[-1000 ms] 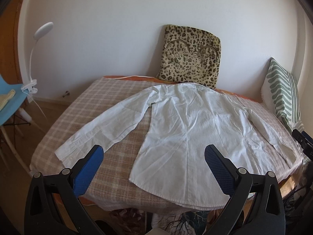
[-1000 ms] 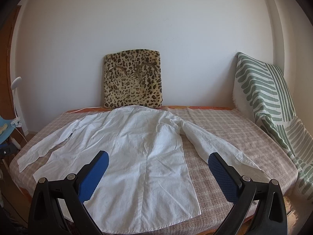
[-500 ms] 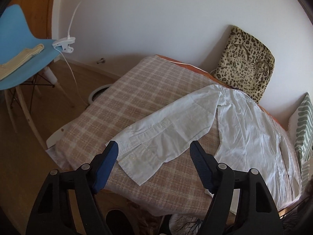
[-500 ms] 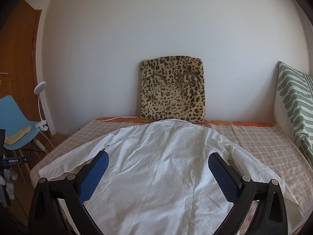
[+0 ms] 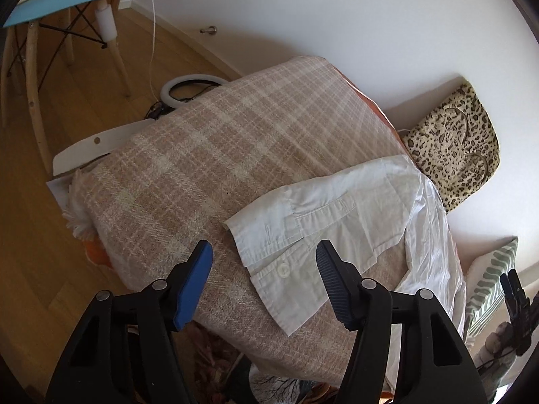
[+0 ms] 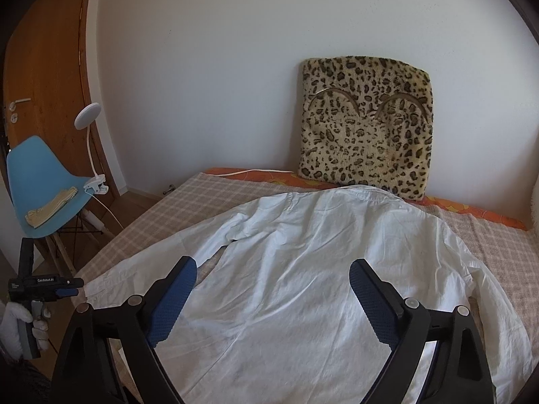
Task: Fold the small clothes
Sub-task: 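Move the left gripper to the white shirt's side edge and close on it, then lift the gripped shirt side with the left gripper and fold it toward the shirt's center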
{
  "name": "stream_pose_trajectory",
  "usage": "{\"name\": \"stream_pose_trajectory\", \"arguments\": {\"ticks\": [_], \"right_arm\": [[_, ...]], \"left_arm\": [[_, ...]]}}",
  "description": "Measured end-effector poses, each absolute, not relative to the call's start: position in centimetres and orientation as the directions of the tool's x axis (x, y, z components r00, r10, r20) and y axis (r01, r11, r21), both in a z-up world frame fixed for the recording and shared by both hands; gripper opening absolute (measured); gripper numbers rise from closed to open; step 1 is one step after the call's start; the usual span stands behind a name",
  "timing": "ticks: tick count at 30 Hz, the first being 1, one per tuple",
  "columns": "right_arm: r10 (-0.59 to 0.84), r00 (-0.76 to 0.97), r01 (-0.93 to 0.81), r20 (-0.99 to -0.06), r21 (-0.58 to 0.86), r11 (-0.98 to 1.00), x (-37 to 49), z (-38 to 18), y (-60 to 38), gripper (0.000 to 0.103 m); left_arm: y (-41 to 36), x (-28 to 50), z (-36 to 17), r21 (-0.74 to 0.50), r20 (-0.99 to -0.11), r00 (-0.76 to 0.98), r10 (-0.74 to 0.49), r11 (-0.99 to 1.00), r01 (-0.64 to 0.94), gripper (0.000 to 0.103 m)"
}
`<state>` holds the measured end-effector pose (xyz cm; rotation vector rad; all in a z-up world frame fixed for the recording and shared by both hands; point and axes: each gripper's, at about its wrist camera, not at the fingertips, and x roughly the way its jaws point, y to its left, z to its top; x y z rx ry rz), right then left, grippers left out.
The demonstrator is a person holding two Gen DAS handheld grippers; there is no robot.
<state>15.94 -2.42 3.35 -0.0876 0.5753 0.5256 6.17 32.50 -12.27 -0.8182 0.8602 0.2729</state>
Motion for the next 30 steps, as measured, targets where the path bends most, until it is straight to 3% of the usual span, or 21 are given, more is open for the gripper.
{"name": "stream_pose_trajectory", "arguments": {"ticks": [8,10,12,14,19,21,23,25,30], "right_arm": [[0.461,0.647,-0.523,-0.607,0.086,0.848,20.0,2.3,1.4,0.088],[0.459,0.636,-0.532,-0.620,0.078,0.843,20.8,2.0,2.2,0.088],[0.459,0.620,-0.541,-0.637,0.077,0.838,21.8,1.8,3.1,0.088],[0.466,0.598,-0.549,-0.652,0.090,0.831,23.1,1.8,4.0,0.088],[0.489,0.535,-0.572,-0.689,0.130,0.810,26.0,1.8,6.4,0.082],[0.499,0.502,-0.579,-0.707,0.153,0.800,27.2,1.6,7.2,0.072],[0.510,0.467,-0.577,-0.722,0.187,0.795,28.4,1.2,7.9,0.050],[0.517,0.429,-0.571,-0.740,0.221,0.790,29.6,0.4,8.5,0.039],[0.492,0.402,-0.552,-0.772,0.224,0.803,32.0,-1.4,10.1,0.043]], "left_arm": [[32.7,8.2,-12.9,-0.543,-0.754,0.648,-0.108,0.658,-0.522,0.062],[33.0,8.3,-13.0,-0.538,-0.754,0.650,-0.095,0.658,-0.527,0.057],[33.0,8.6,-13.1,-0.542,-0.752,0.651,-0.105,0.661,-0.519,0.025],[32.8,8.9,-13.2,-0.568,-0.736,0.661,-0.145,0.663,-0.488,0.007],[29.9,9.1,-9.6,-0.496,-0.685,0.721,-0.103,0.791,-0.358,0.006],[28.6,9.2,-8.3,-0.492,-0.650,0.751,-0.118,0.818,-0.298,0.004],[27.5,9.3,-7.9,-0.538,-0.619,0.763,-0.186,0.808,-0.240,0.003],[26.1,9.7,-7.9,-0.575,-0.598,0.761,-0.251,0.796,-0.189,0.003],[21.5,10.1,-7.0,-0.509,-0.595,0.742,-0.310,0.860,-0.049,0.002]]}}
